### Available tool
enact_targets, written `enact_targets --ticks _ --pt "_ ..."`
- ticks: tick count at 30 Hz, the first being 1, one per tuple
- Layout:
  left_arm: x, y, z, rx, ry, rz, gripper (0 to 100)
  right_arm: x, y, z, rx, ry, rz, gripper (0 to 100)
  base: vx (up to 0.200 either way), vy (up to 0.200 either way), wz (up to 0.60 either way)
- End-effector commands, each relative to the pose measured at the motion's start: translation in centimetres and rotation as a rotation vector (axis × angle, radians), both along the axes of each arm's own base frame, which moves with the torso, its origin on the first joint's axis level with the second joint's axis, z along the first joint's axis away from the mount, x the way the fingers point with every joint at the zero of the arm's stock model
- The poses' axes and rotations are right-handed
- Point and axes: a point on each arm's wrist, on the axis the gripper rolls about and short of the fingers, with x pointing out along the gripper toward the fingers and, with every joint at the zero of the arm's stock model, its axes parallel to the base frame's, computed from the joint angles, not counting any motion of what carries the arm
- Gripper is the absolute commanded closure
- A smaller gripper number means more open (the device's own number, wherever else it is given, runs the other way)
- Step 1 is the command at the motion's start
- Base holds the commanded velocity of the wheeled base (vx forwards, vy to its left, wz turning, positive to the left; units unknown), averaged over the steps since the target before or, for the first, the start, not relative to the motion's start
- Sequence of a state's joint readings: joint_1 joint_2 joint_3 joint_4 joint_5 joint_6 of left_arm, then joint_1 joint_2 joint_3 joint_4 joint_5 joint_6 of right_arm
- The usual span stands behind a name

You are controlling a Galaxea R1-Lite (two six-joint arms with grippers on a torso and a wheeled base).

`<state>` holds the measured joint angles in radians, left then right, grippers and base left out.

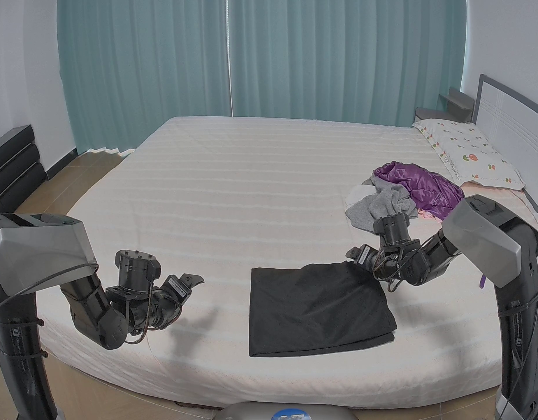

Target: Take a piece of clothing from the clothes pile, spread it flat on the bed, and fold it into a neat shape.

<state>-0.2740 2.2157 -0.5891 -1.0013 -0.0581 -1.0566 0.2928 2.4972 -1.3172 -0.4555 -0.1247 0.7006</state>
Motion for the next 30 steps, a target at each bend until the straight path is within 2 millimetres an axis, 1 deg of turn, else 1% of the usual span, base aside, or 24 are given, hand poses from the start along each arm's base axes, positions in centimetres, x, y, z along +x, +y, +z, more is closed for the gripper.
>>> enact_targets --ticks 1,9,15,18,19,22,25,30 --pt "0.0 0.0 0.0 0.0 0.001 0.001 0 0.7 -2.0 0.1 0.011 -0.026 -0.044 0 0.0 0.0 0.0" --pt "0.0 0.0 -0.1 0.003 0.001 -0.001 0 0.7 -2.1 0.0 0.073 -0.079 0.02 0 0.0 0.0 0.0" --pt "0.0 0.0 -0.1 0.002 0.0 -0.001 0 1.1 -2.0 -1.2 0.074 -0.07 0.026 0 0.0 0.0 0.0" --pt "0.0 0.0 -0.1 0.002 0.0 -0.001 0 1.3 -2.0 -1.5 0.074 -0.07 0.025 0 0.0 0.0 0.0" --pt "0.0 0.0 -0.1 0.002 0.0 -0.002 0 1.4 -2.2 -1.4 0.074 -0.072 0.022 100 0.0 0.0 0.0" --pt "0.0 0.0 -0.1 0.002 0.0 -0.002 0 1.5 -2.5 -1.5 0.075 -0.073 0.014 100 0.0 0.0 0.0" --pt "0.0 0.0 0.0 0.002 -0.002 -0.002 0 2.0 -3.5 -1.2 0.08 -0.089 -0.011 100 0.0 0.0 0.0" --pt "0.0 0.0 0.0 0.002 -0.002 -0.002 0 2.1 -4.5 -1.3 0.081 -0.086 -0.036 100 0.0 0.0 0.0"
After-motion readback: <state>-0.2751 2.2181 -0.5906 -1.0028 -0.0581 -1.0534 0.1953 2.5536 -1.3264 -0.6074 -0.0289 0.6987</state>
